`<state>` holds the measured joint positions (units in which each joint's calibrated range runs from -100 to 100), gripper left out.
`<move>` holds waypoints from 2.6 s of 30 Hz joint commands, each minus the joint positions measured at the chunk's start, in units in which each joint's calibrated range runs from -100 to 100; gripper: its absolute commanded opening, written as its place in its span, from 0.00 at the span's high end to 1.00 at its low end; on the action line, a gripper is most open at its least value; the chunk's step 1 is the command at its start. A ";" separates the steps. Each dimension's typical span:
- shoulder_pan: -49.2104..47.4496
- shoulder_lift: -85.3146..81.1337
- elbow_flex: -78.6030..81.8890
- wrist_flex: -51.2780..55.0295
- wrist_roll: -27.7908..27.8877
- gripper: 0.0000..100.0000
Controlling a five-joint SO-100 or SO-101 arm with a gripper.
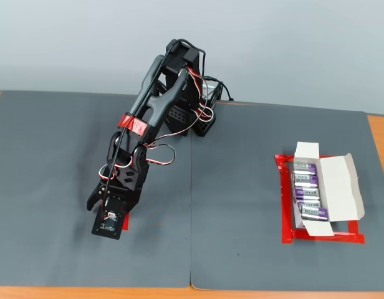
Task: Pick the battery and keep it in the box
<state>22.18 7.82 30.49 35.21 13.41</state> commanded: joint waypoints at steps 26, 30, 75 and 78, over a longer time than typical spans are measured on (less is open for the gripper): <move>-0.51 -1.16 -1.86 0.12 -0.56 0.96; -1.33 -1.25 -1.86 0.12 -0.56 0.96; -31.02 -28.80 -10.00 10.71 -1.82 0.96; -34.68 -28.80 -10.00 10.71 -1.76 0.95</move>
<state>-9.29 -17.93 24.47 45.79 11.70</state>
